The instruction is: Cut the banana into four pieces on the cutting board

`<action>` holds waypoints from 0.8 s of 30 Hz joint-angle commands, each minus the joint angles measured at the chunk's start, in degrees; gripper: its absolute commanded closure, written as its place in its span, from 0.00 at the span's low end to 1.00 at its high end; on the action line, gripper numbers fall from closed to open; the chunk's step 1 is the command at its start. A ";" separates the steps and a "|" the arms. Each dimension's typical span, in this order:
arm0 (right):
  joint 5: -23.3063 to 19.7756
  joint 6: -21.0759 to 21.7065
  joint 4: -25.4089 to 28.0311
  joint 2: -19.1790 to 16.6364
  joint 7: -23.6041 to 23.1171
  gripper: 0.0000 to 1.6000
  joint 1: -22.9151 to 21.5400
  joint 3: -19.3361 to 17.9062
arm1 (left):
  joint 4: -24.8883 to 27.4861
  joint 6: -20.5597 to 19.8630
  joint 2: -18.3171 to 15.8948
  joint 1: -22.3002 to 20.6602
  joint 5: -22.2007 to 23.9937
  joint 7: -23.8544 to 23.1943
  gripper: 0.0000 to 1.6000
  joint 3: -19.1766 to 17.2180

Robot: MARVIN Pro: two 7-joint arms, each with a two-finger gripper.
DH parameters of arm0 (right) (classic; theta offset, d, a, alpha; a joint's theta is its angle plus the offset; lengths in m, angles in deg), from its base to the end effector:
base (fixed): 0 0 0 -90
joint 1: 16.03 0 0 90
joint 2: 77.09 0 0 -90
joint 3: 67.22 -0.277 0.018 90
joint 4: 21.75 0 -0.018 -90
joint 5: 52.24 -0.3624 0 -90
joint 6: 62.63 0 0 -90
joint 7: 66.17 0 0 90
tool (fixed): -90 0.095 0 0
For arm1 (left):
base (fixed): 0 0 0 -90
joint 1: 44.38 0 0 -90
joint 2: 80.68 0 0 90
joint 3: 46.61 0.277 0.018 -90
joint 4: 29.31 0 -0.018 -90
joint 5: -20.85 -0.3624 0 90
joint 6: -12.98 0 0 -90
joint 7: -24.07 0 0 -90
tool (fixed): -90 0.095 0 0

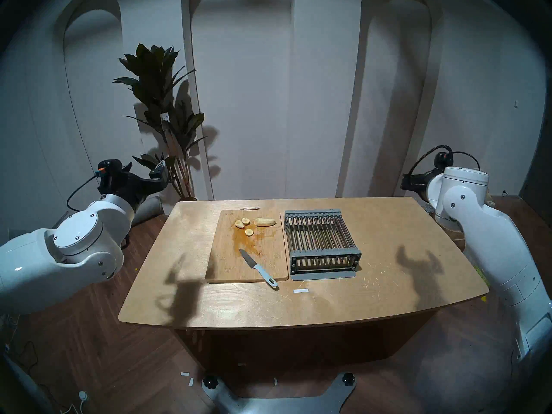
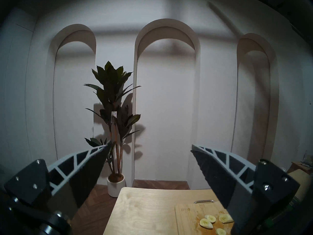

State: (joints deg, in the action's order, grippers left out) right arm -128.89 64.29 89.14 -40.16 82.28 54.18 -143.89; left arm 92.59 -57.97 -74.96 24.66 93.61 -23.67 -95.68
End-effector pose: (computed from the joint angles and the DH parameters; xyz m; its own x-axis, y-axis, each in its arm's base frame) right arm 0.4686 -0.1185 -0.0715 0.3697 -0.0771 0.9259 -0.3912 -0.9168 0.0799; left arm 0.4125 0.0868 -0.1144 -0.0919 0.0307 0.9953 0.0850 -0.9956 0.0386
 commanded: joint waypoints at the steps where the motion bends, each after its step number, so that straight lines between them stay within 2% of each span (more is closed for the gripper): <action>1: -0.59 0.04 -3.09 -4.46 -5.00 0.00 2.17 -3.08 | 1.22 1.41 0.01 -0.35 0.13 0.51 0.00 -0.66; 12: -1.23 2.95 -9.99 -9.32 -13.26 0.00 5.71 -3.45 | 2.71 2.37 0.01 -0.33 1.56 1.52 0.00 -0.50; 18: 2.30 5.68 -14.98 -13.64 -17.45 0.00 6.52 -2.86 | 3.75 3.69 0.01 -0.29 1.93 2.33 0.00 -0.55; 20: 3.82 5.60 -16.66 -15.00 -19.04 0.00 6.41 -2.37 | 4.12 4.23 0.01 -0.14 2.01 2.63 0.00 -0.45; 24: 6.92 1.40 -20.04 -14.08 -22.39 0.00 4.64 -2.30 | 4.94 5.74 0.01 0.23 2.04 3.17 0.00 -0.22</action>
State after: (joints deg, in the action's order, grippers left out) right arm -126.74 69.54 72.87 -51.22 64.19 60.84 -145.90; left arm 96.24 -54.69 -74.98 25.00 95.84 -20.77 -95.32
